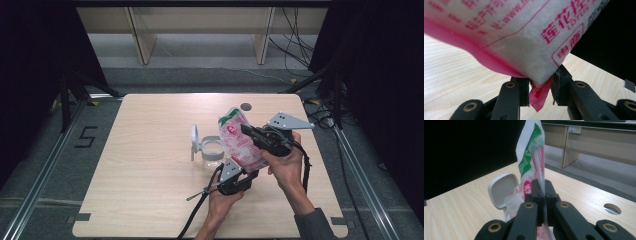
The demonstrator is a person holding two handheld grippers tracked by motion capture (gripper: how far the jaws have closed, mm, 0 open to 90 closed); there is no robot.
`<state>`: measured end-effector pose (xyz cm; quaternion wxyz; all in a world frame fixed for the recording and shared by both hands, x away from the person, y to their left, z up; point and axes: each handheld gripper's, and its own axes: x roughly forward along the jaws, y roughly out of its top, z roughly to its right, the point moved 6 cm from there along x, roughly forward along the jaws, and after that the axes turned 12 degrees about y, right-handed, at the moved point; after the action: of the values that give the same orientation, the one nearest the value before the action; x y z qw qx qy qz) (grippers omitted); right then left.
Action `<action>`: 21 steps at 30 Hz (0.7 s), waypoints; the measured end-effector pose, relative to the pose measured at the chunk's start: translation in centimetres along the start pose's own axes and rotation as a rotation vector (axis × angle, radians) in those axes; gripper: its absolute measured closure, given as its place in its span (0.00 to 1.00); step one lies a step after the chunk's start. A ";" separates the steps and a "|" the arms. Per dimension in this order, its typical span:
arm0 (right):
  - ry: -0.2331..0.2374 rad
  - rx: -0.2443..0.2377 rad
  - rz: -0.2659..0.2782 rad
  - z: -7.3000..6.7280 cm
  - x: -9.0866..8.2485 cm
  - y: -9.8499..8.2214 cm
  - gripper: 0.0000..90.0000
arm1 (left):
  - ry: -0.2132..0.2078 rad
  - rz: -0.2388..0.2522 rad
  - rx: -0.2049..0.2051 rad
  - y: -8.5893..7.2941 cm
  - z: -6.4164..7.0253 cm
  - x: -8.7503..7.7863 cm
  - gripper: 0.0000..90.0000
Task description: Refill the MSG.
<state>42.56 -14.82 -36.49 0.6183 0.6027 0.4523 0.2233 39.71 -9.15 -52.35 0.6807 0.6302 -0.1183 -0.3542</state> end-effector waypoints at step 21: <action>-0.032 -0.005 -0.043 1.2 2.5 0.8 1.00 | 0.003 0.010 0.000 0.5 -0.8 1.0 0.80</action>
<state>45.01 -13.28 -36.58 0.6315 0.5949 0.4547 0.2014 41.04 -9.18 -52.28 0.6827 0.6300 -0.1205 -0.3500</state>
